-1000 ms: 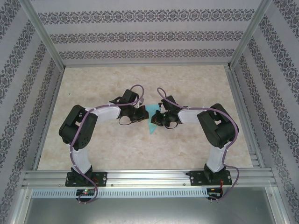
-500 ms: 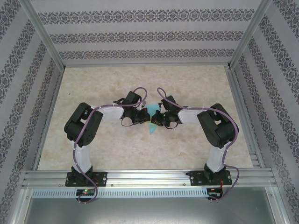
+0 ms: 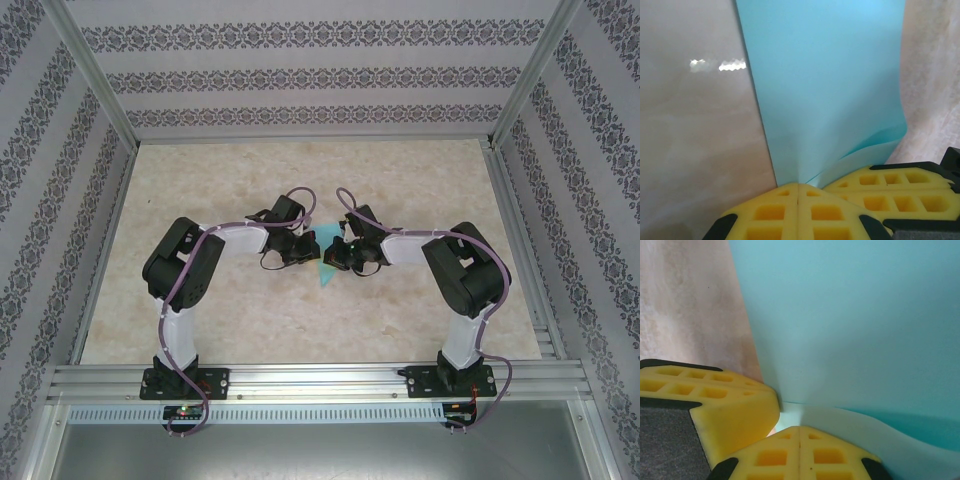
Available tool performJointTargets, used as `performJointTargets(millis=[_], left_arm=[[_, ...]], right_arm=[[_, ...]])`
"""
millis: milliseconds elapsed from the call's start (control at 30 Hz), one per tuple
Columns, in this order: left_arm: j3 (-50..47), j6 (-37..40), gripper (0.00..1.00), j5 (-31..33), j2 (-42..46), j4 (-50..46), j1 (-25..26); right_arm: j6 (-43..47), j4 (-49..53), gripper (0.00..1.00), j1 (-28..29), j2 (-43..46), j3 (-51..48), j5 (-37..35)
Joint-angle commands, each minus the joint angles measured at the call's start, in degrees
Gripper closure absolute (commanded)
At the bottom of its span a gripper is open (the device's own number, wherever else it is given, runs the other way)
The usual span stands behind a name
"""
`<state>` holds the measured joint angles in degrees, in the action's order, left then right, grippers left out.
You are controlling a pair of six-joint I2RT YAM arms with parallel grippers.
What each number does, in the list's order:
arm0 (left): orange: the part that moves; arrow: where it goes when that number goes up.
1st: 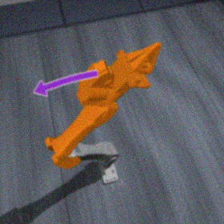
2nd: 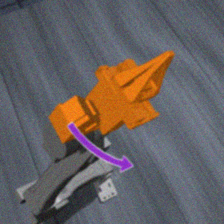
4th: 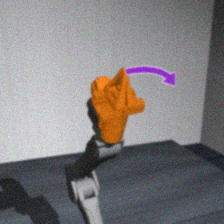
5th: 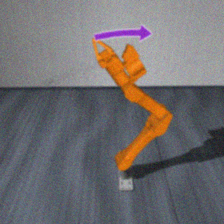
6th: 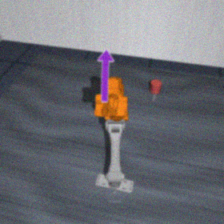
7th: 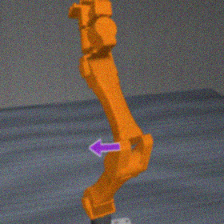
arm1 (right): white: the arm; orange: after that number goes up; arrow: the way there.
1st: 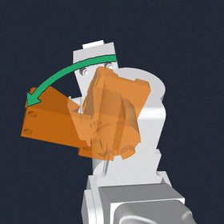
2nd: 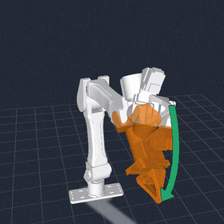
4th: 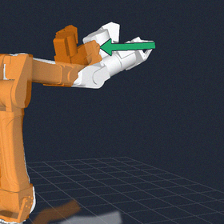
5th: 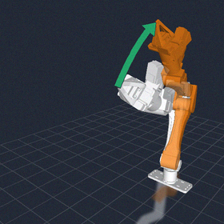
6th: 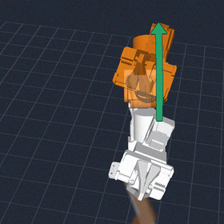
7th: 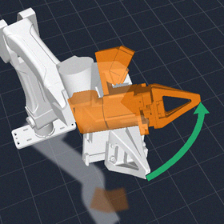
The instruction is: Fold a paper plane with a square sheet of paper (pick it up from the middle)
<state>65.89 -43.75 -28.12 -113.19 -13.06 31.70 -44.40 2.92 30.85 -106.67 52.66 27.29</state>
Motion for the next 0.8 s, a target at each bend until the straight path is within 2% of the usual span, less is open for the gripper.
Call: performJointTargets(millis=[0, 233, 567, 767], left_arm=[[0.7, 2.1, 1.00, 3.3, -1.1, -3.8, 0.6], [0.3, 2.9, 1.00, 4.5, -1.4, -5.0, 0.9], [0.5, 3.8, 1.00, 7.5, -1.6, -7.6, 1.3], [1.3, 4.5, 1.00, 6.8, -1.2, -7.9, 1.4]], right_arm=[[-0.7, 2.0, 1.00, -0.8, 1.2, -2.1, -0.7], [-3.1, -6.8, 0.98, -2.5, 5.4, -6.7, 2.9], [-3.0, -8.3, 0.98, -4.5, 3.2, -10.0, 2.7], [-2.6, -6.7, 0.98, -4.3, 2.6, -9.1, 2.4]])
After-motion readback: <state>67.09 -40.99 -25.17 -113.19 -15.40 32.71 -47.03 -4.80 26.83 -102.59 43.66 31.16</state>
